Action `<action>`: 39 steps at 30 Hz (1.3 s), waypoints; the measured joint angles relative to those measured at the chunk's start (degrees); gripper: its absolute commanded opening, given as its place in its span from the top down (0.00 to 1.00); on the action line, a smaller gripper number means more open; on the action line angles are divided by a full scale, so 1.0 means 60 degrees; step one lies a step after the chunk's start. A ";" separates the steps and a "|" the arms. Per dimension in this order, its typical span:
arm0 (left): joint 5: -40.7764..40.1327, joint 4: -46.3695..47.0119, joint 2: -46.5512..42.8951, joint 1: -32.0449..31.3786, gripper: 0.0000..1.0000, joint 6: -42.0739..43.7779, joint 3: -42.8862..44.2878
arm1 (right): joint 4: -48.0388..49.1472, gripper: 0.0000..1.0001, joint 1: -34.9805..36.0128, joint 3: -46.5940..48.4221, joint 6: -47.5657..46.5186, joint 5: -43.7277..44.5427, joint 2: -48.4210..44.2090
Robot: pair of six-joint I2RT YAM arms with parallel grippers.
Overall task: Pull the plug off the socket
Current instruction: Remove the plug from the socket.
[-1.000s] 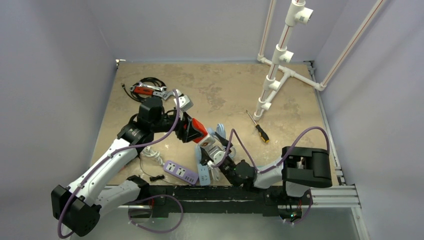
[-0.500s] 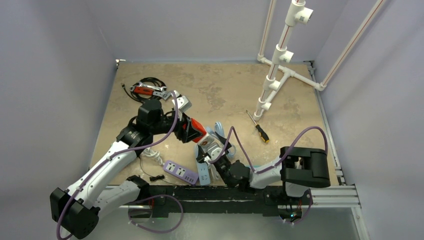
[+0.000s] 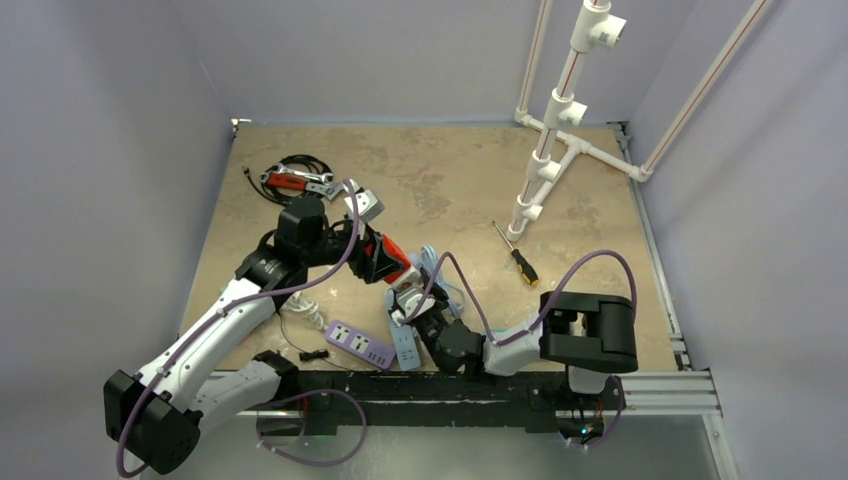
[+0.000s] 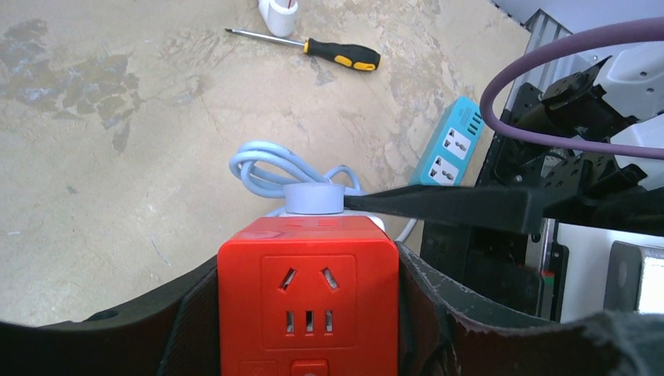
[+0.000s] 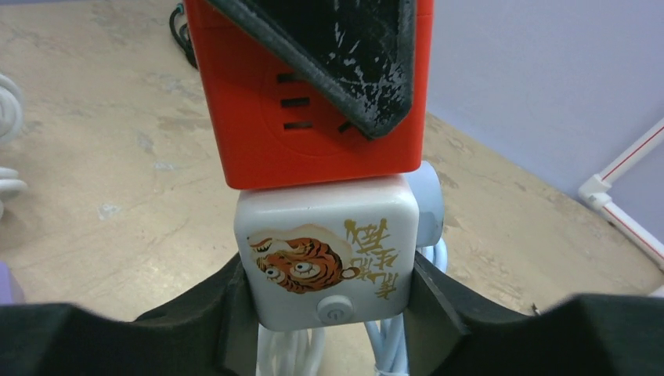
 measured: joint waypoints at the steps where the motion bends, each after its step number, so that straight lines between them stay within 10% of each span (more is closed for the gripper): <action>1: 0.0000 0.0011 0.0062 0.0018 1.00 0.0022 0.0000 | -0.0018 0.95 0.0004 0.0044 -0.0029 0.0036 0.0069; 18: -0.0237 -0.0976 0.0506 -0.0073 1.00 -0.0087 0.0386 | -0.0954 1.00 -0.0033 -0.1067 -0.0535 -0.1086 -0.1220; 39: -0.1727 0.0659 0.0317 -0.0339 1.00 -0.0601 -0.0226 | -0.5482 1.00 -0.1978 -0.0146 0.2459 -0.3617 -0.2790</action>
